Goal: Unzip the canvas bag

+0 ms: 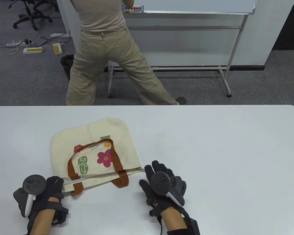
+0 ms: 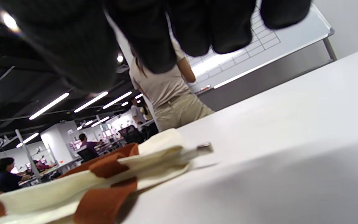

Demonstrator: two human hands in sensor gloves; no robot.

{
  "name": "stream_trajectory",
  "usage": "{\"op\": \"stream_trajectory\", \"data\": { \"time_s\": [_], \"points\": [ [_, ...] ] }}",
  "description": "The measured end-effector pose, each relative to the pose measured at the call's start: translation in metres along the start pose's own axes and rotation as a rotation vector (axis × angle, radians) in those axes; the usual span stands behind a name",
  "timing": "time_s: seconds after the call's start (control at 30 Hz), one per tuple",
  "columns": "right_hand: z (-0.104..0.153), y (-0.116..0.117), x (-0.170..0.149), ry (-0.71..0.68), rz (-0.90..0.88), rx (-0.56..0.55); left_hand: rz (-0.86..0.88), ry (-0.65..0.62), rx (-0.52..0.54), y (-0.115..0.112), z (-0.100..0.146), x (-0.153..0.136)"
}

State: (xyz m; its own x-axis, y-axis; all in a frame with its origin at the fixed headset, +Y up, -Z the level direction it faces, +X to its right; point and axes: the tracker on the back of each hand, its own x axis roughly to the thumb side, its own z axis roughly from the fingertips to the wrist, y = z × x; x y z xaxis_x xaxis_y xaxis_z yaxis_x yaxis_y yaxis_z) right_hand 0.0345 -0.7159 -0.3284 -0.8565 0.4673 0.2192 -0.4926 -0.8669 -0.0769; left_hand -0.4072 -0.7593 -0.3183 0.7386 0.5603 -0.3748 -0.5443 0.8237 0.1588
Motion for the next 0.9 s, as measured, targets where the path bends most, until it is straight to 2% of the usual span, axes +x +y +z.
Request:
{"op": "stream_trajectory", "data": {
  "time_s": [0.1,0.27,0.47,0.6,0.8,0.9],
  "points": [
    [0.0,0.0,0.0,-0.002,-0.005,-0.002,0.091,0.016,0.005,0.002,0.0,-0.002],
    [-0.001,0.0,-0.001,0.001,-0.011,-0.006,0.387,0.046,-0.035,0.004,-0.001,-0.005],
    [-0.001,-0.001,-0.004,0.015,-0.029,-0.02,0.584,-0.062,-0.128,0.005,0.0,0.006],
    [-0.001,-0.003,-0.005,0.026,-0.046,-0.043,0.767,-0.137,-0.227,0.003,0.003,0.018],
    [-0.001,-0.008,-0.013,0.058,-0.126,-0.088,0.883,-0.243,-0.325,0.004,0.01,0.037],
    [-0.001,-0.008,-0.019,0.091,-0.18,-0.074,0.956,-0.286,-0.375,0.003,0.013,0.045]
  ]
}}
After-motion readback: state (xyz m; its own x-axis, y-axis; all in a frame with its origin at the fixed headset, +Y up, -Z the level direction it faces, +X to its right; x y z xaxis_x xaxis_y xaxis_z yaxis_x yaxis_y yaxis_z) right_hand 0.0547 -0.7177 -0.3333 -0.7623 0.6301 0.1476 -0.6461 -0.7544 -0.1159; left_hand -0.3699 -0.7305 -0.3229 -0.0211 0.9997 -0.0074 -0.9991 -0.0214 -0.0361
